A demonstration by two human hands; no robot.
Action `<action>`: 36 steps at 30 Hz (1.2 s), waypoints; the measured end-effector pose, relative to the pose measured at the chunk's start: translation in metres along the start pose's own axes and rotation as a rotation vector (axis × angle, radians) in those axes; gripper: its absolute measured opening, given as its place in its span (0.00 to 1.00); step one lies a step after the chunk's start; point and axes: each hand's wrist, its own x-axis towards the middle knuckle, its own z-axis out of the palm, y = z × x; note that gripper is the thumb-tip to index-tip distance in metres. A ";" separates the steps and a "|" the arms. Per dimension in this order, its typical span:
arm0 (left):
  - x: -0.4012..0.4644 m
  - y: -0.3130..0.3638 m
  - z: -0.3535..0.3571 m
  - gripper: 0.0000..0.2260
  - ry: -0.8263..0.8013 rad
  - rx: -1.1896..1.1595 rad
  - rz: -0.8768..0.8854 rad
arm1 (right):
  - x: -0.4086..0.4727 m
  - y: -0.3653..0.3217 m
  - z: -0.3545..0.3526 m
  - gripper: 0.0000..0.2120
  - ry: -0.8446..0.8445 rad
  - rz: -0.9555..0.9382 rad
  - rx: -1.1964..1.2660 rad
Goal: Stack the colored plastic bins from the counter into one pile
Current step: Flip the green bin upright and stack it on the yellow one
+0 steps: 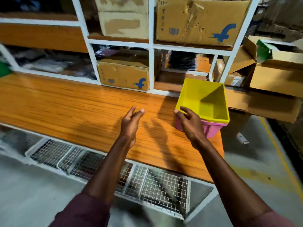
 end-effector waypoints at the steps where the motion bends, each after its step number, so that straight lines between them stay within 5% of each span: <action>1: -0.004 -0.001 -0.021 0.31 0.015 0.011 0.005 | -0.006 0.002 0.017 0.32 -0.026 0.003 -0.009; 16: -0.127 0.000 -0.337 0.38 0.476 -0.027 0.006 | -0.127 -0.003 0.290 0.30 -0.535 0.021 -0.026; 21: -0.158 -0.003 -0.406 0.30 0.638 -0.106 -0.014 | -0.161 -0.008 0.369 0.22 -0.704 0.064 -0.047; 25: -0.169 -0.009 -0.450 0.30 0.762 -0.157 -0.028 | -0.178 -0.012 0.422 0.23 -0.835 0.058 -0.091; 28: -0.170 -0.009 -0.477 0.30 0.830 -0.160 -0.044 | -0.182 -0.014 0.460 0.14 -0.901 0.048 -0.109; 36: -0.140 0.006 -0.551 0.32 0.974 -0.148 -0.048 | -0.161 -0.033 0.587 0.38 -1.066 -0.016 -0.149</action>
